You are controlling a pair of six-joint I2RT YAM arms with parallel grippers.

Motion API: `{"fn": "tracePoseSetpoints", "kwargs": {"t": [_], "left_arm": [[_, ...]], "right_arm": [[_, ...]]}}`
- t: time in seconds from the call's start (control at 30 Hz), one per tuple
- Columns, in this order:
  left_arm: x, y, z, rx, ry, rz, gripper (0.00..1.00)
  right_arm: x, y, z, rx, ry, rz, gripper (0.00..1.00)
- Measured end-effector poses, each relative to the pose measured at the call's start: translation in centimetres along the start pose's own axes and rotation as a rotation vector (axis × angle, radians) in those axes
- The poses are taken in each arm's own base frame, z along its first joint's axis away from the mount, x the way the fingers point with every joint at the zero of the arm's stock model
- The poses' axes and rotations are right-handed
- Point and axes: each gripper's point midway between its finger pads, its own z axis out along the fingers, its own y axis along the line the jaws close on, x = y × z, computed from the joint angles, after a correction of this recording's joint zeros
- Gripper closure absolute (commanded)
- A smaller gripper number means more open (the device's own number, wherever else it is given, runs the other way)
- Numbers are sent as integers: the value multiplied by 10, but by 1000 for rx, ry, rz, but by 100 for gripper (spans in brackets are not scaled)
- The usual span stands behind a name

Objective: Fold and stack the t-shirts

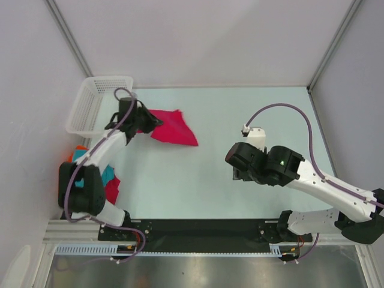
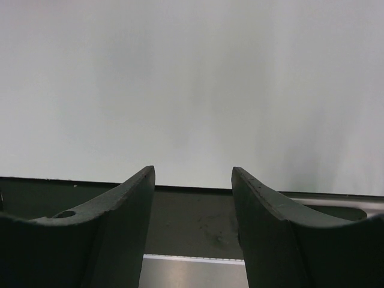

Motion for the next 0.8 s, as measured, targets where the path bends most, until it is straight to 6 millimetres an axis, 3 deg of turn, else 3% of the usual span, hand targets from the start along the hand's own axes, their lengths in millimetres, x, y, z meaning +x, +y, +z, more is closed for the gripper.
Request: {"fn": "tracePoseSetpoints", "kwargs": {"t": [0.1,0.2,0.33,0.53,0.8], "left_arm": [[-24,8,-55,-31,-117,-7,100],[-29,23,-95,-73,-186,-18,100],[-35,59,-142,-155,-262,-66,100],[-42,118,-183,-283,-330,-172,100],[-45,156,-209,-333,-336,-260,100]], "right_arm": [[3,3,-6,-28,-5,-11,41],[5,5,-10,-50,-9,-21,41],[6,6,-14,-70,-15,-26,42],[6,13,-12,-84,-16,-53,42],[6,34,1,-76,3,-115,41]]}}
